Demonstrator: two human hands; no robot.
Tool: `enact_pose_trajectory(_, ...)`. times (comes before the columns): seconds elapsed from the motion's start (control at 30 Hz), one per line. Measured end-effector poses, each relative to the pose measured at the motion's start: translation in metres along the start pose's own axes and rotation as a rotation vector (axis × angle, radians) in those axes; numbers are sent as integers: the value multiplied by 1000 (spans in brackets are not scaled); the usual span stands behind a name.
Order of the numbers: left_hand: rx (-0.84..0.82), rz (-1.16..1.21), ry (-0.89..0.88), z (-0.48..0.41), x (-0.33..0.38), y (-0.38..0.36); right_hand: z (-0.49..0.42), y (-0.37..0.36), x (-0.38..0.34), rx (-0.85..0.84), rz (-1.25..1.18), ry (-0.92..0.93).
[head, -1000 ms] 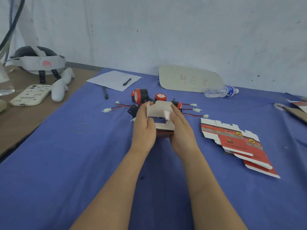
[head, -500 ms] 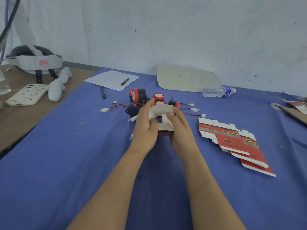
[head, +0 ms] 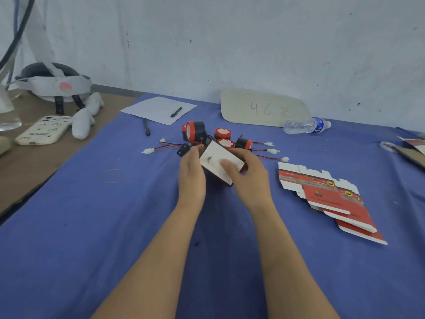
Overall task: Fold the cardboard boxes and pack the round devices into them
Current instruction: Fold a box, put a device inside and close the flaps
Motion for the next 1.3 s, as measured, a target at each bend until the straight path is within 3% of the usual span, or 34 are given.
enact_pose_trajectory(0.17,-141,60,48,4,3,-17,1,2,0,50,93,38)
enact_pose_trajectory(0.3,-184,92,-61,9,12,-21,0,3,-3,73,151,55)
enact_pose_trajectory(0.47,-194,114,-106,10,14,-21,2,3,-6,36,-20,75)
enact_pose_trajectory(0.67,-204,156,-108,12,18,-24,0,3,-4,16,-26,28)
enact_pose_trajectory(0.83,-212,213,-112,13,24,-28,0,2,1,-46,-4,10)
enact_pose_trajectory(1.0,-161,181,-127,12,25,-23,-2,-7,-3,-164,-163,15)
enact_pose_trajectory(1.3,-178,163,-121,14,23,-27,2,-10,-3,-150,-317,-50)
Point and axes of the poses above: each hand's wrist, its own z-axis away from the middle knuckle, its own y-axis out of the back of the hand, x = y × z, the point moved 5 cm from there along -z, towards the middle knuckle, and after that the axes turned 10 degrees about -x, right-handed, at the moved point
